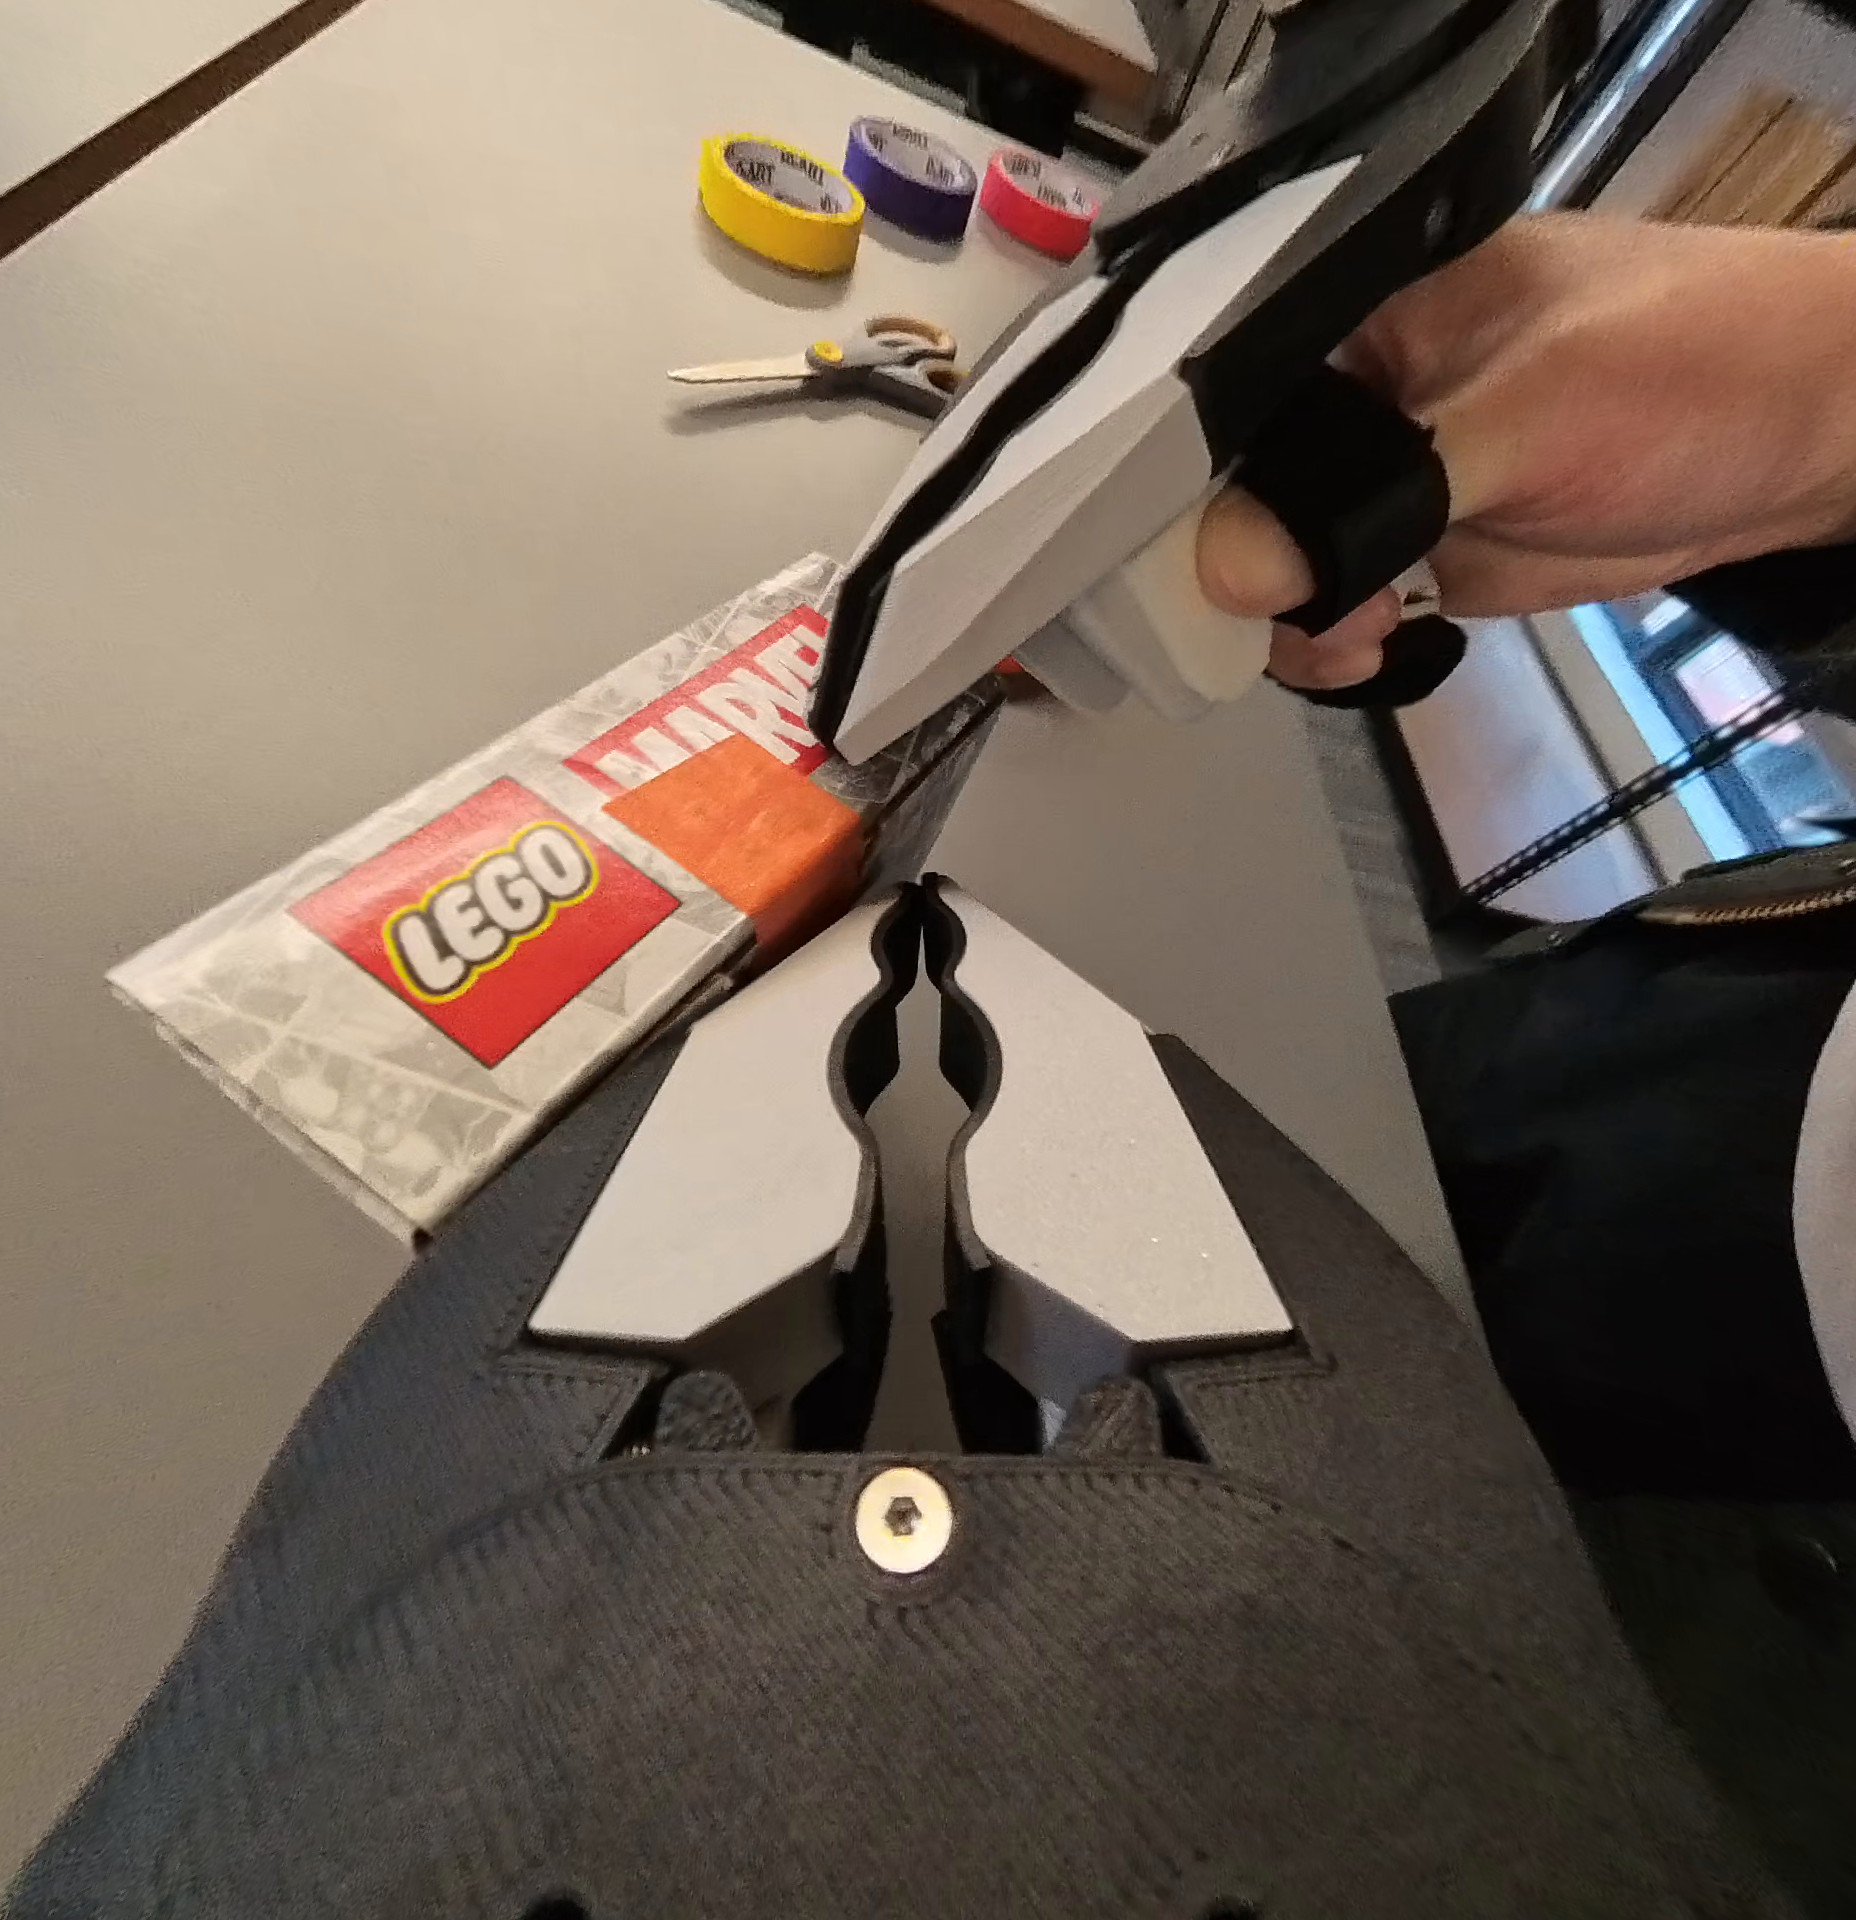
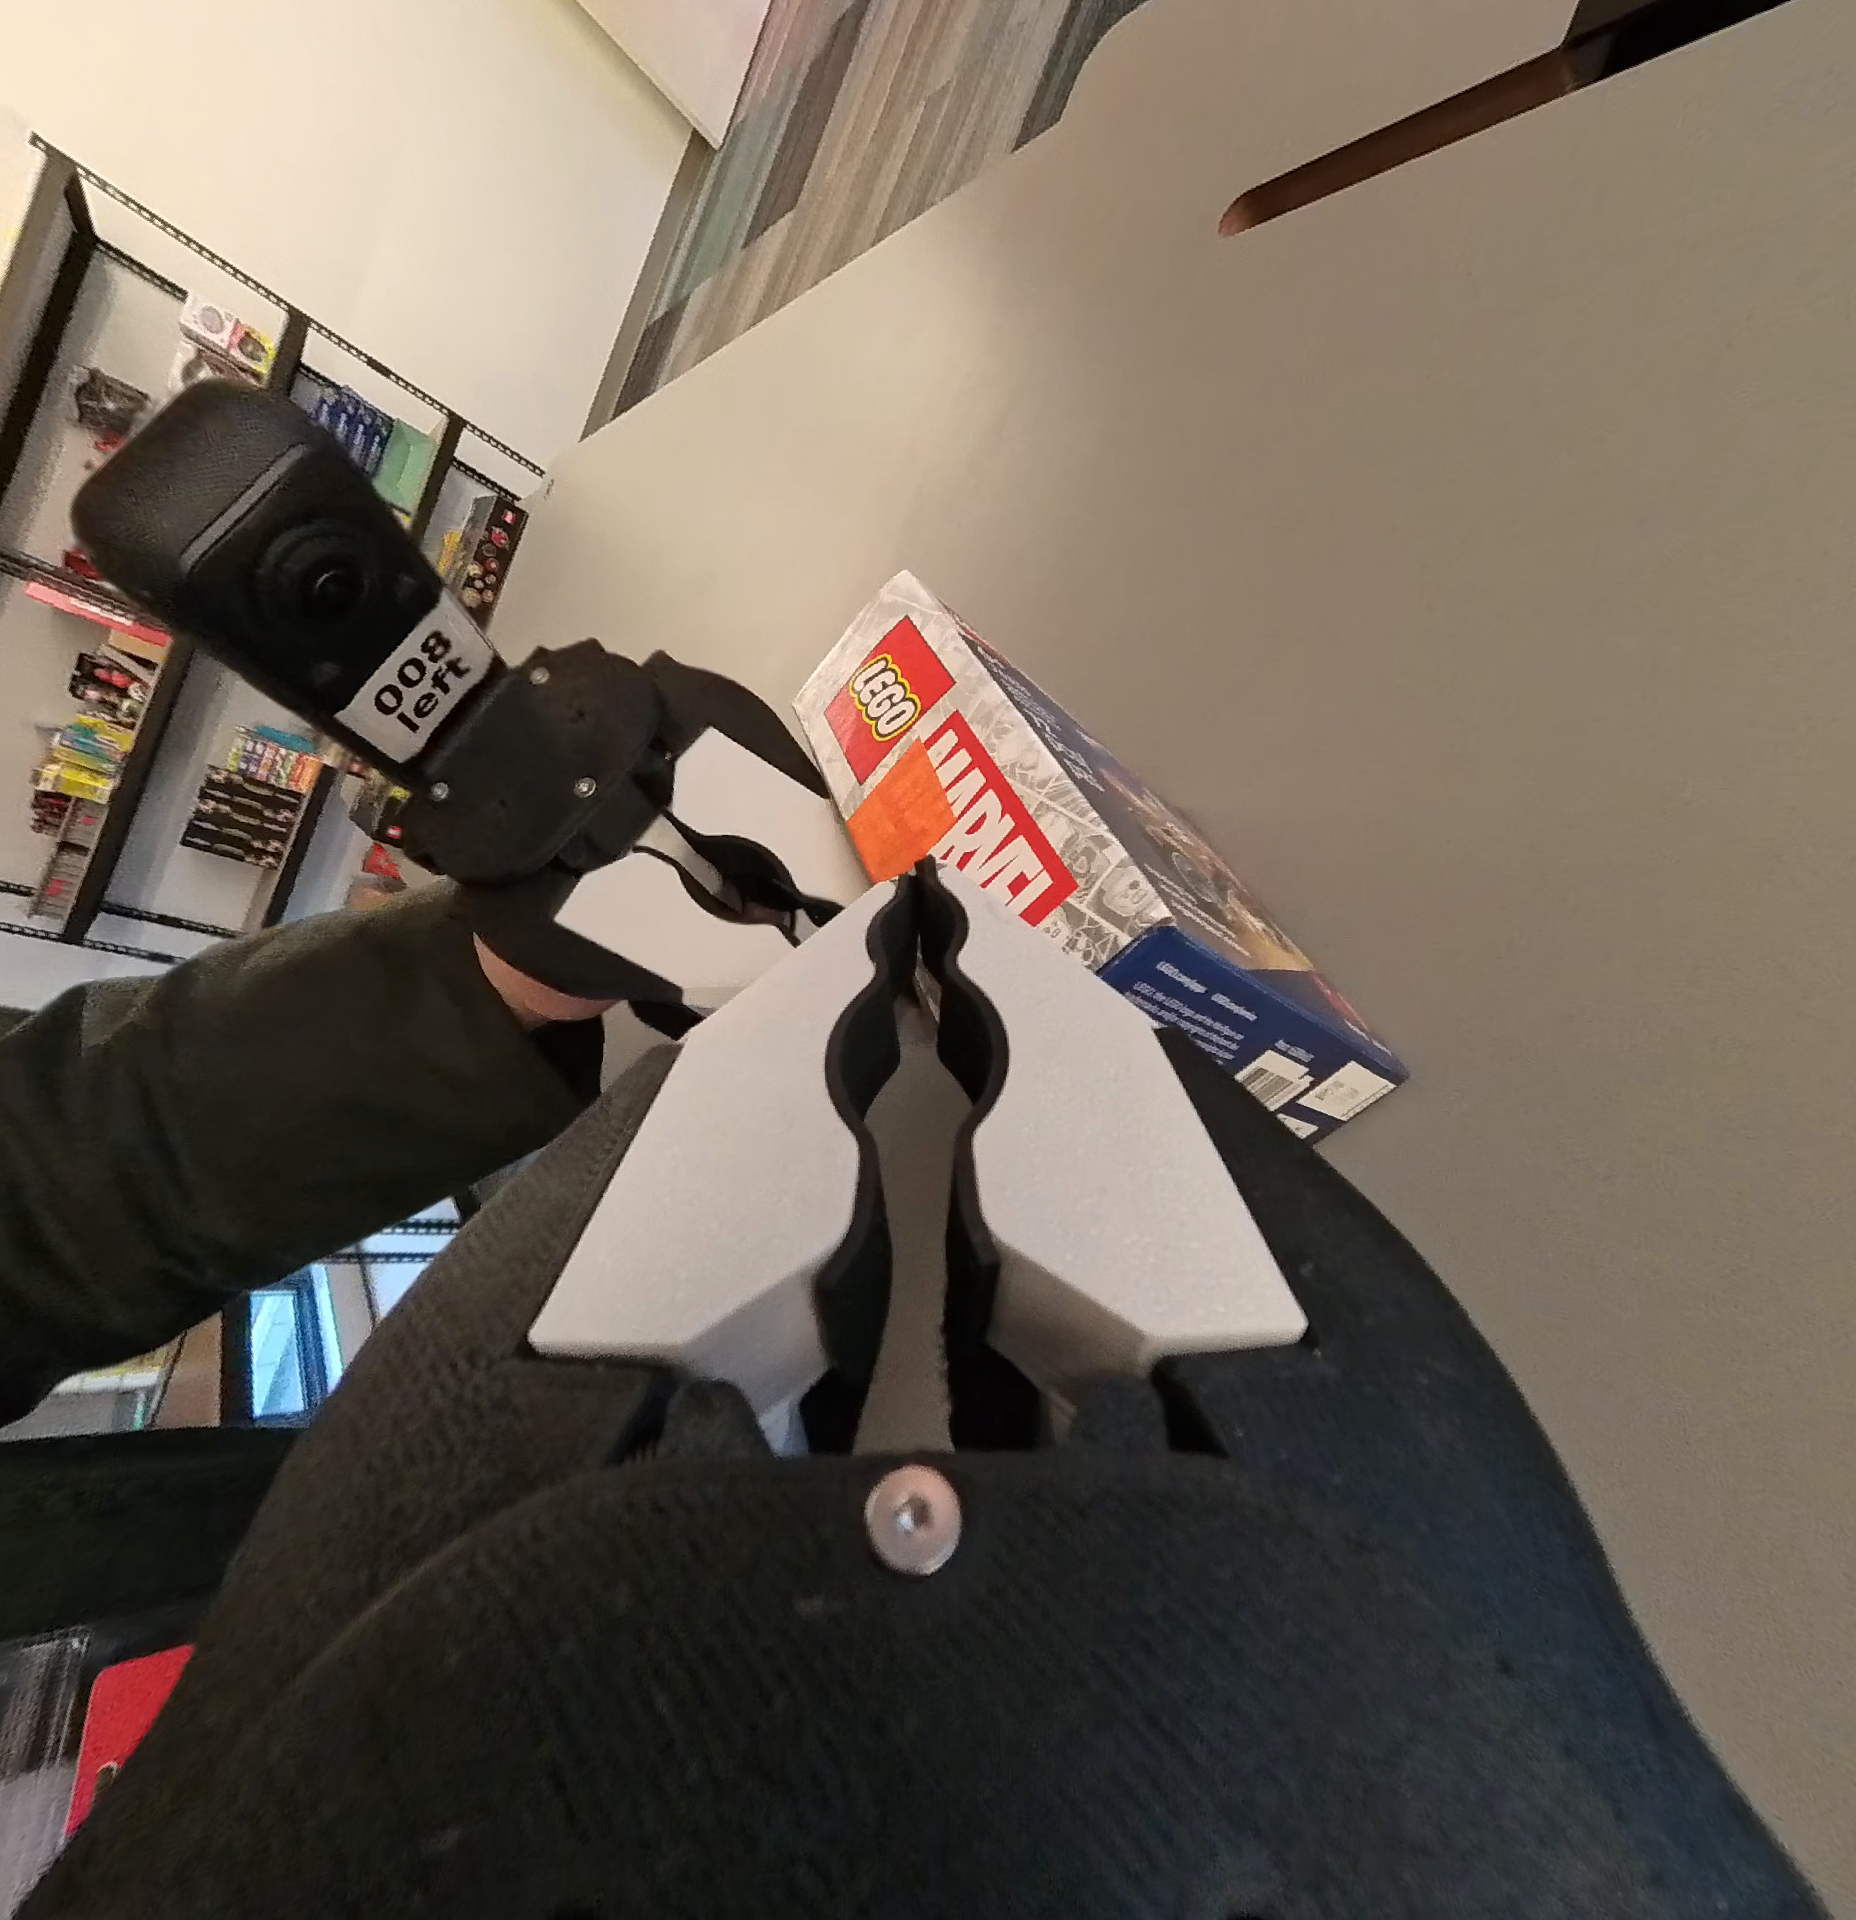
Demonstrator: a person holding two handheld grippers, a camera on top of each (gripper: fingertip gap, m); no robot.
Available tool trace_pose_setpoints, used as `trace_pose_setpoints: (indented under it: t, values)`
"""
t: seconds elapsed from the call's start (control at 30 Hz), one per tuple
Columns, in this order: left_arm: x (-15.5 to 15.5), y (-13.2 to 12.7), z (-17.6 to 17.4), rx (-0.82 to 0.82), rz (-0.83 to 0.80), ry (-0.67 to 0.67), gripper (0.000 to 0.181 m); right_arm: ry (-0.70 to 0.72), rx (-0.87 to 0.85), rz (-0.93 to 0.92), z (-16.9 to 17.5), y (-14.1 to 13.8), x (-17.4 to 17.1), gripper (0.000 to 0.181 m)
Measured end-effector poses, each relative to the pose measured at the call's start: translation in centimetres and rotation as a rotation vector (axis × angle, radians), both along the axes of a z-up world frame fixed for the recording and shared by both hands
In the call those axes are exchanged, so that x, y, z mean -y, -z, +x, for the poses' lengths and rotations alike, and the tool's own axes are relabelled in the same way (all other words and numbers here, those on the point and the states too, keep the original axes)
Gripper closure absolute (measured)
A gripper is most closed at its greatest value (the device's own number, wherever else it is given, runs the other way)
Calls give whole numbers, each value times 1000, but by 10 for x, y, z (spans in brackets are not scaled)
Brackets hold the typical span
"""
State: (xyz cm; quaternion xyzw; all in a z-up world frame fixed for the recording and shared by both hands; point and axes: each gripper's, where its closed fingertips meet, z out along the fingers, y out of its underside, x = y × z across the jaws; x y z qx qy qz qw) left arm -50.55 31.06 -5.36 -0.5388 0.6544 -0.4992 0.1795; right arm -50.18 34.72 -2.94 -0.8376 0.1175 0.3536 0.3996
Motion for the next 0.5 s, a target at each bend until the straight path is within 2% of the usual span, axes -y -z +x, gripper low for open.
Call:
trace_pose_setpoints:
  t: [0.13,0.33,0.4,0.5]
  values:
    - [-5,4,0,-21,99,6,181,6,-4,3,2,0,-1,181]
    - [-34,4,-14,-26,0,-82,181,4,-8,7,2,0,-1,181]
    - [-31,1,-13,-19,-24,-70,181,5,-10,10,2,0,-1,181]
    - [-12,3,-3,-27,30,-9,181,4,-13,8,2,0,-1,181]
